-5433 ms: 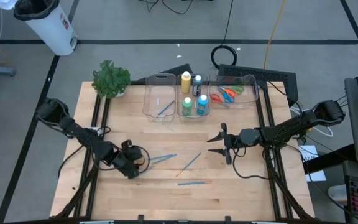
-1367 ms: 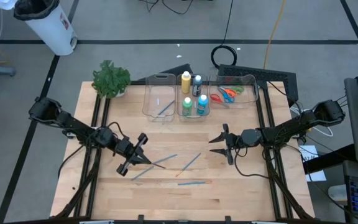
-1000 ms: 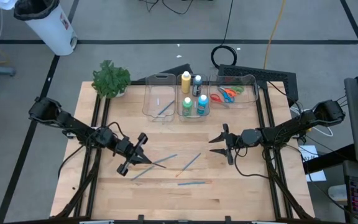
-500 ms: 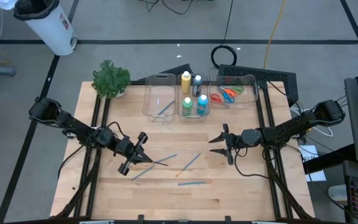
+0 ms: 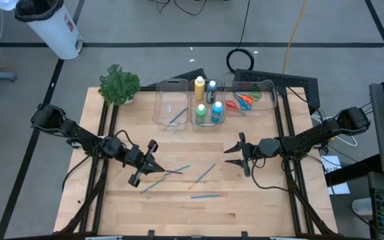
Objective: Pick & Place Paint Supplies
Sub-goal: Put the blue paint brush into the left transparent bin
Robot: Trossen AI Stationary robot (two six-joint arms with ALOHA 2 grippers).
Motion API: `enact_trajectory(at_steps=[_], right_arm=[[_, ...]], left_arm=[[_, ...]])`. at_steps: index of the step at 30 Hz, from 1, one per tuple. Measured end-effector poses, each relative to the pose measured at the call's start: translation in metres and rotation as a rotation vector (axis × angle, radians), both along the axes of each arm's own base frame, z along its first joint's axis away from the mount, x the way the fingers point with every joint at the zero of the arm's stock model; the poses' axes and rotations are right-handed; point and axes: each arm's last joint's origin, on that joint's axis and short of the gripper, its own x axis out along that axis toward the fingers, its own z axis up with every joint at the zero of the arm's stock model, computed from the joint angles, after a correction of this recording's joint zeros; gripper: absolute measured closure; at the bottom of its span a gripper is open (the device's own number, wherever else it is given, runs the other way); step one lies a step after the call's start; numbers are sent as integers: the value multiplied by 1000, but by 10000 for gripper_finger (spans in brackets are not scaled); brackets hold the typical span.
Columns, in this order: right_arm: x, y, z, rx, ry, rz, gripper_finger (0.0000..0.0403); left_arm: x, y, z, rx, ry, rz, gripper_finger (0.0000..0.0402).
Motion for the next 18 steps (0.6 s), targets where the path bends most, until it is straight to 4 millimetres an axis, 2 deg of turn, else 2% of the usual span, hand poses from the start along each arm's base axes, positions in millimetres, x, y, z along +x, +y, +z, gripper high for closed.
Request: enact_trajectory(at_steps=[18], right_arm=[[0,0,0,0,0,0,232]], left_arm=[[1,4,0,-8,3,134,396]])
